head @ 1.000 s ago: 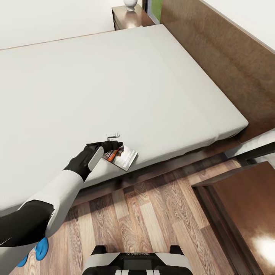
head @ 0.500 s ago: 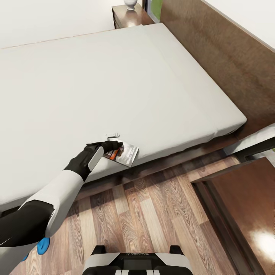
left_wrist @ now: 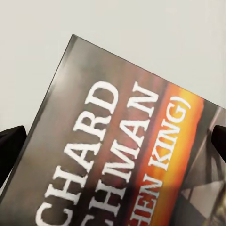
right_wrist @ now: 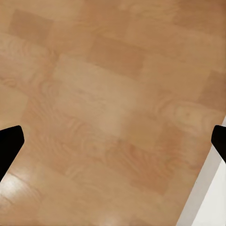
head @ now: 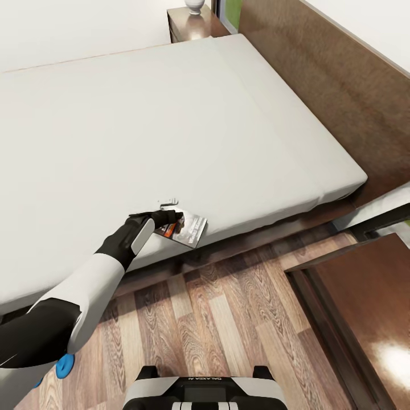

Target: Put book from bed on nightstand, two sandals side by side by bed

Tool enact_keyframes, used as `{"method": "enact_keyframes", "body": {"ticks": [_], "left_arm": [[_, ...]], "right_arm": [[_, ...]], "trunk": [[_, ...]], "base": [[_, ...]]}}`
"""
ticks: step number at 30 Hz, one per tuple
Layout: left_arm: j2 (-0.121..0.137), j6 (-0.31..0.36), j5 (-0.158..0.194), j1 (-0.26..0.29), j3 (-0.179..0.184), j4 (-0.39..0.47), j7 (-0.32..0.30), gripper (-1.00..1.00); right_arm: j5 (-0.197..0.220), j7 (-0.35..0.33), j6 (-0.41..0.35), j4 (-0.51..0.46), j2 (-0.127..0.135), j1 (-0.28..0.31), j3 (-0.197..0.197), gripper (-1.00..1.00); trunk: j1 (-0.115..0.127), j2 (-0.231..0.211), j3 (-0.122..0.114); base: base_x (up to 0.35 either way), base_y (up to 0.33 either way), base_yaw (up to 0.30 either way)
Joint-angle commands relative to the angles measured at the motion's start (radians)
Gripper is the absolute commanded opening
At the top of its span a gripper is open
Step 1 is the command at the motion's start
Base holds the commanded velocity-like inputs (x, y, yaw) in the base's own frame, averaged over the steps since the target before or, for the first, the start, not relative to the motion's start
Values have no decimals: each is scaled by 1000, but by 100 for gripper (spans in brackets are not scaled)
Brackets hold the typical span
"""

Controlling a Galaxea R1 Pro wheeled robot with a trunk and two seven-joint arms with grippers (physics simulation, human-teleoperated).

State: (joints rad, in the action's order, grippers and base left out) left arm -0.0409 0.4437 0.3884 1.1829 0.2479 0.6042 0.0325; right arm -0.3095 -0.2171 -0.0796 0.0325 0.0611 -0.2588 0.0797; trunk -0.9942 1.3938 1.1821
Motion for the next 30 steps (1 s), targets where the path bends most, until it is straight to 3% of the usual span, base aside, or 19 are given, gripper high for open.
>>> {"method": "enact_keyframes", "body": {"ticks": [1, 12, 30], "left_arm": [[1, 7, 10, 0, 2, -27, 6, 100], [0, 7, 10, -1, 2, -27, 7, 100], [-1, 6, 10, 0, 2, -28, 26, 100]], "right_arm": [[1, -4, -3, -2, 0, 0, 8, 100], [1, -4, -3, -3, 0, 0, 8, 100], [1, -4, -2, -6, 0, 0, 8, 100]], "trunk": [[0, 0, 0], [0, 0, 0], [0, 0, 0]], "base": [[-4, 0, 0], [6, 8, 0], [109, 95, 0]]}}
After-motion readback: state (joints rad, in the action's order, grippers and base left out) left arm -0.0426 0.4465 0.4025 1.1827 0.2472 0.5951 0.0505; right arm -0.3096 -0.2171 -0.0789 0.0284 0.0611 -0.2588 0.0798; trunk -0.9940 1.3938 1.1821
